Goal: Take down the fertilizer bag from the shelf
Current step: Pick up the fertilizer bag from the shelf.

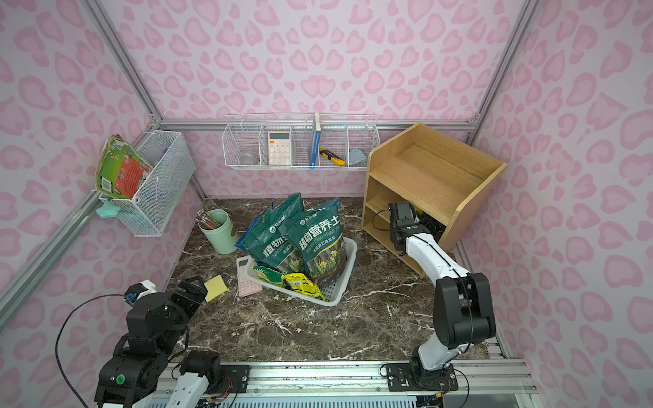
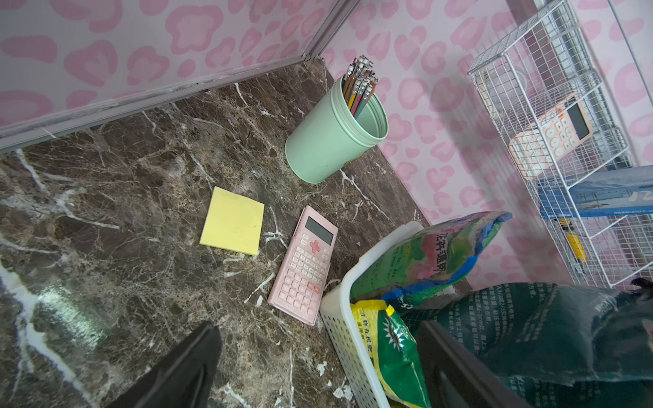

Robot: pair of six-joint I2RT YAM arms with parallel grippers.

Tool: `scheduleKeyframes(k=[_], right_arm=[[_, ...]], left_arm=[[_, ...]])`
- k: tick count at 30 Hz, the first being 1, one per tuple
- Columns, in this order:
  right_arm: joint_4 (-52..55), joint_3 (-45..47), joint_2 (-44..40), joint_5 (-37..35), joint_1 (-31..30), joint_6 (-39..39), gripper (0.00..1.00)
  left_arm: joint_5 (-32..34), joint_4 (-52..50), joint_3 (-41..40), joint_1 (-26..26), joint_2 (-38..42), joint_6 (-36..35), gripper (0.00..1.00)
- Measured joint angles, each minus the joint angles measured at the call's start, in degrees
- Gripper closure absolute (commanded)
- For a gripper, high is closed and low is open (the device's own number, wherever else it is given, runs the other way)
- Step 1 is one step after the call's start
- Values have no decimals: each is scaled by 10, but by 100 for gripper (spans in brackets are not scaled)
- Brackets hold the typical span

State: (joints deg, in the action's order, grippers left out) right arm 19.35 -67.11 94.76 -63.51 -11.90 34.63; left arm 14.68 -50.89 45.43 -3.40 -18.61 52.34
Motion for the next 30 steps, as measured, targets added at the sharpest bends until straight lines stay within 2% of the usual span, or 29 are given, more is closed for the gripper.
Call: scheduleKeyframes(k=[3,6,8,10,13,16,21,27,30], right_arm=[[-15,-11,21,-17,5,4,33],[-24,-20,36,-19,13,12,40],[-21,-26,47,-28,13,13,54],[-15,-35,61,-27,16,9,80],[-2,-54,74,-18,22,1,99],[18,-73,78,4,26,-4,100],[65,-94,51,113,25,-40,100],[87,-71,-21,255,-37,-81,100],[91,-59,-48,287,-62,-89,100]], left_arm=[[4,-1,0,0,4,0,8],[9,-6,1,0,9,0,8],[10,-10,1,0,11,0,8],[10,-14,2,0,12,0,8],[12,-18,5,0,14,0,8],[12,-20,7,0,16,0,8],[13,-21,9,0,20,0,8],[13,-21,10,0,22,0,8],[13,-21,9,0,22,0,8]])
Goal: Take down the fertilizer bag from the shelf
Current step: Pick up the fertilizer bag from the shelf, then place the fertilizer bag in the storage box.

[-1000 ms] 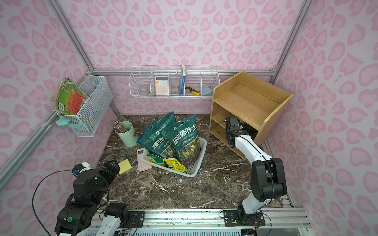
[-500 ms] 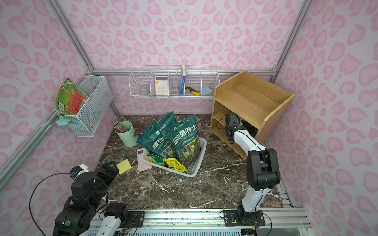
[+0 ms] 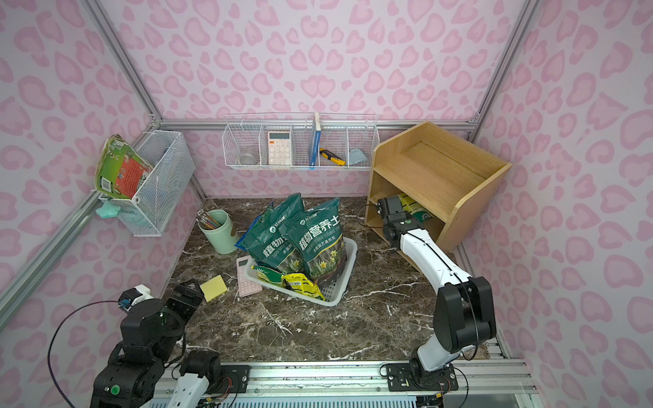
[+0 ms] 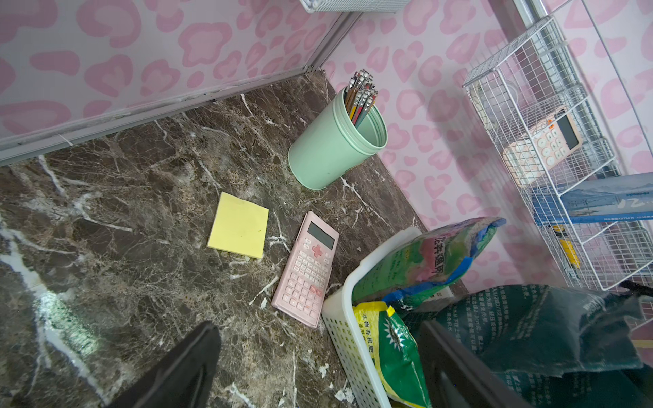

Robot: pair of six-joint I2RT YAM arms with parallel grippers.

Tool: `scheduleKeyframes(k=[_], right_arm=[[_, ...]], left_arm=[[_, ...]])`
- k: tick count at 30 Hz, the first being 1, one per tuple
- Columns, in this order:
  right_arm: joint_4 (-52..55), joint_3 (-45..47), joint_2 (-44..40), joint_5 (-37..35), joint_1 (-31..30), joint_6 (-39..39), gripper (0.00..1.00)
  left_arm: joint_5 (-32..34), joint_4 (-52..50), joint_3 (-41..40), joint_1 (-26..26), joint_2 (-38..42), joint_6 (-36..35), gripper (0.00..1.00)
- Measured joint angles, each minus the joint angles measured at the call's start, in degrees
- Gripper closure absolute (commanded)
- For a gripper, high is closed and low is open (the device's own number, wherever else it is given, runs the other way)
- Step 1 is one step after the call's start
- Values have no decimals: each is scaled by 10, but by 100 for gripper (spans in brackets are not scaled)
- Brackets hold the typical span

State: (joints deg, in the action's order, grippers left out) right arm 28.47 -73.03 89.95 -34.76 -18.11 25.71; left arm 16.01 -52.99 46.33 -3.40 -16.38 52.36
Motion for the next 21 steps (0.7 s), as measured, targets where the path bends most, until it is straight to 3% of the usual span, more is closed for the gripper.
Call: scheduleKeyframes(k=[11,21], right_arm=[[41,-15,-44,7,-101,-91,100],[49,51,-108,-177,-308,-80,100]], left_arm=[[8,0,-4,0,-2,0,8],[-2,1,-10,0,-6,2,8]])
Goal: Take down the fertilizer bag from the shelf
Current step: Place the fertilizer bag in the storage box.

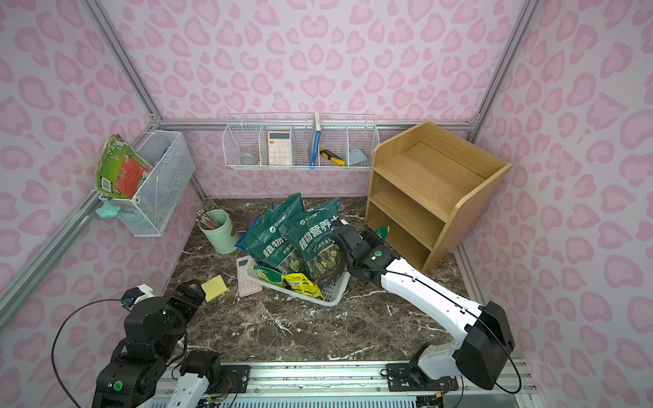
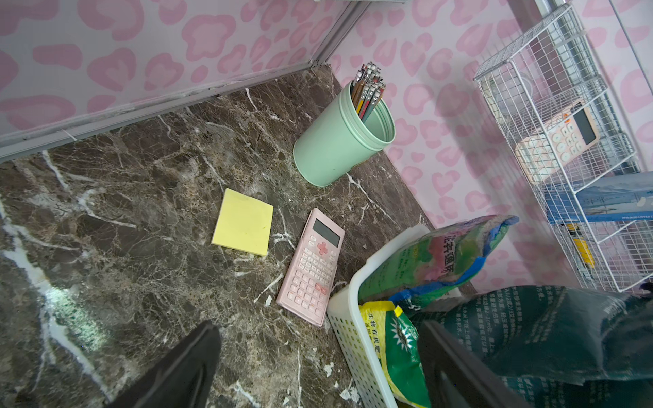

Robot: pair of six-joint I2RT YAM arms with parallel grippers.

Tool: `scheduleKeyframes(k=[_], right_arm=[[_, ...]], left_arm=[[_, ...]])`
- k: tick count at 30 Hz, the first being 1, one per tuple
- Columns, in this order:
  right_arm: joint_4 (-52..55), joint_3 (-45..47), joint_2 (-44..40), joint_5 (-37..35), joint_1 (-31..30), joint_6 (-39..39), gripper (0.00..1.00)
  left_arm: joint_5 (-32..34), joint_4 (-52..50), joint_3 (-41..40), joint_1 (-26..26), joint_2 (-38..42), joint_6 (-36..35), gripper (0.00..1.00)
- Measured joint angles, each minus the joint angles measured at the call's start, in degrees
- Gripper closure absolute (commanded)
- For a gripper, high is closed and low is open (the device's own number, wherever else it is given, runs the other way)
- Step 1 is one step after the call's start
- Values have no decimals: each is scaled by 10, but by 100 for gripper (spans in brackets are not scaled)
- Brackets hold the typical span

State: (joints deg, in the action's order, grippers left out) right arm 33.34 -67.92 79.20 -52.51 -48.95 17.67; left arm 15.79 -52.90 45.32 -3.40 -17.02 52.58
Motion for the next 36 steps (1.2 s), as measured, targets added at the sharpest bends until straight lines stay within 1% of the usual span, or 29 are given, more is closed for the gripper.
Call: scheduleKeyframes(k=[4,8,14,16,21,26,32,36], right_arm=[[12,1,-2,-62,-57,-5,100],[10,0,1,-104,-106,-11,100],[3,-37,24,-155,-141,-8,100],[-18,-48,31,-170,-151,11,100],[-95,-44,41,-192,-170,64,100],[-163,-2,59,-198,-182,92,100],[-184,45,73,-198,-184,90,100],[-201,78,69,-188,-201,64,100]], left_arm=[[-3,0,-1,0,-2,0,8],[-4,1,-2,0,-5,0,8],[-5,2,-3,0,-6,0,8],[-5,2,-3,0,-6,0,7],[-5,2,-3,0,-7,0,7],[-5,2,-3,0,-7,0,7],[-6,2,-3,0,-8,0,7],[-5,2,-3,0,-8,0,7]])
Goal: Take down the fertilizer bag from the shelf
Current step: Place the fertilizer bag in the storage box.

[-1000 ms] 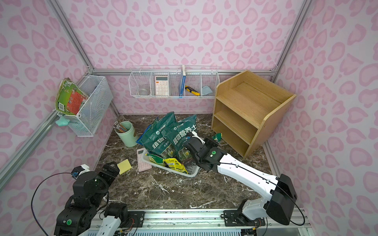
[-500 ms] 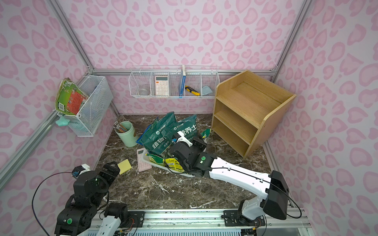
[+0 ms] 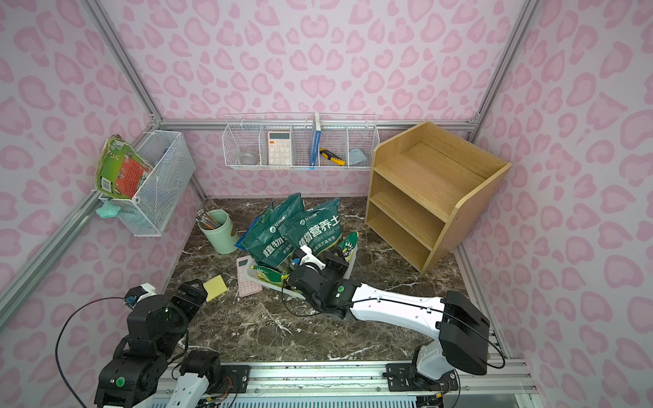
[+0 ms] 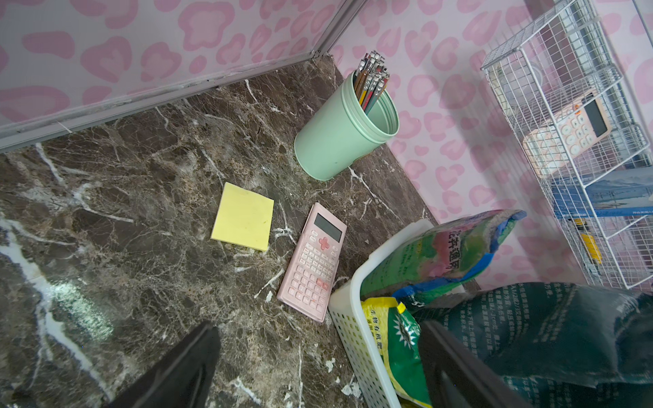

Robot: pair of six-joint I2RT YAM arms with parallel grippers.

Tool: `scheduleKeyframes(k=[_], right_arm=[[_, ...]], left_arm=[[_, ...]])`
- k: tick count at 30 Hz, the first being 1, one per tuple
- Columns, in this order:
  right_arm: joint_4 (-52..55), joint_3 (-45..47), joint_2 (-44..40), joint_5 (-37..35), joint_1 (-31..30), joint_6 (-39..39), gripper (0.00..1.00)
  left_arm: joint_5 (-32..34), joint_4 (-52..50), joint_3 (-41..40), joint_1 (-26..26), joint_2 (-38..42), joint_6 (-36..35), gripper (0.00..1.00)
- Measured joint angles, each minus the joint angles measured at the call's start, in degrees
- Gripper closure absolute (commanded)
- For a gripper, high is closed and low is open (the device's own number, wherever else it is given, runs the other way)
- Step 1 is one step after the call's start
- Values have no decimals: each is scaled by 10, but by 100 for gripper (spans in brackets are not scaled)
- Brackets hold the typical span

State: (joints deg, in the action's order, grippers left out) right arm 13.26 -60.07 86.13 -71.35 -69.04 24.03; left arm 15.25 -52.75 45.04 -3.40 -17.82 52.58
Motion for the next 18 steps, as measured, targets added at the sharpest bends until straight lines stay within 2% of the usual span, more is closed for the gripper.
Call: scheduleKeyframes(k=[5,12,13,15,16,18], right_arm=[[-6,51,5,34,-22,-60,100],[-75,118,16,82,-32,-128,99],[-85,123,15,89,-33,-137,82],[-101,132,2,108,-29,-156,34],[-111,140,-14,122,-25,-165,0],[-146,172,-63,154,-18,-172,1]], left_arm=[[0,0,0,0,0,0,7],[0,1,-3,0,0,0,7],[1,2,-4,0,-1,0,7],[3,3,-7,0,-5,0,6],[4,5,-9,0,-9,0,2],[7,15,-17,0,-21,0,1]])
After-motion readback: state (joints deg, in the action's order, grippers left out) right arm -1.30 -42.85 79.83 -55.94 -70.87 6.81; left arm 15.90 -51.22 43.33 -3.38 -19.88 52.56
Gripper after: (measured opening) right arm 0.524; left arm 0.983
